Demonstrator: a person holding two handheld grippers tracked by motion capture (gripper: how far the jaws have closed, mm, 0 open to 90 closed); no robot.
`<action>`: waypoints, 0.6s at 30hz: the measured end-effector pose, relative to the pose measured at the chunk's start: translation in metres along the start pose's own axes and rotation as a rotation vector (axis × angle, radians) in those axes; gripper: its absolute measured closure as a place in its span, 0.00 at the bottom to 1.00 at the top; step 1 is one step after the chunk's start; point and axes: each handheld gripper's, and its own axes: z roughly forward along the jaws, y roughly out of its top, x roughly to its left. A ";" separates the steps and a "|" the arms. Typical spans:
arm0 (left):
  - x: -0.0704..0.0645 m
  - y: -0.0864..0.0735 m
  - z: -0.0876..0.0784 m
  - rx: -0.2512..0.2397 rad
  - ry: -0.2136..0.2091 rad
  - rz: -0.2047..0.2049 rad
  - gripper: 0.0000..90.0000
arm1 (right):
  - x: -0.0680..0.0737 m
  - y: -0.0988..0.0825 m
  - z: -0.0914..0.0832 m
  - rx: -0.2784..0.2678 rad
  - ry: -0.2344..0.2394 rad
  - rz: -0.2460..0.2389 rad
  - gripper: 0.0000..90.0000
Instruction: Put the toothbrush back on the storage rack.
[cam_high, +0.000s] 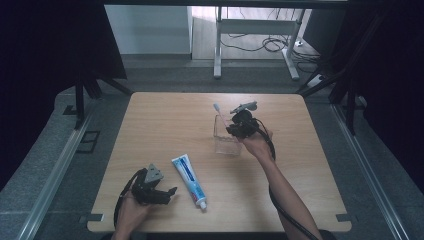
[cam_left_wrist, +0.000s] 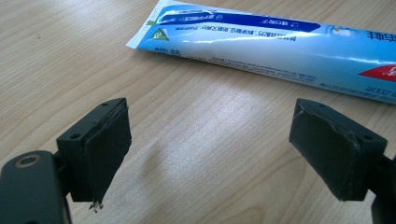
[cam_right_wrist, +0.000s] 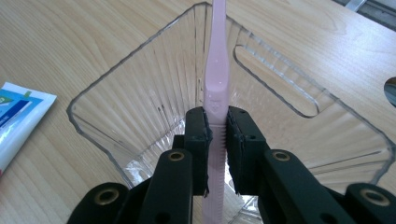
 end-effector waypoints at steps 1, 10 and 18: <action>0.000 0.000 0.000 0.003 0.000 0.001 0.14 | 0.000 0.000 0.001 0.006 0.000 -0.003 0.88; 0.000 0.000 0.000 0.009 -0.002 0.005 0.14 | 0.000 -0.003 0.006 0.028 0.007 -0.007 0.88; 0.000 0.000 0.001 0.015 -0.004 0.007 0.14 | 0.000 -0.004 0.008 0.048 0.002 -0.015 0.88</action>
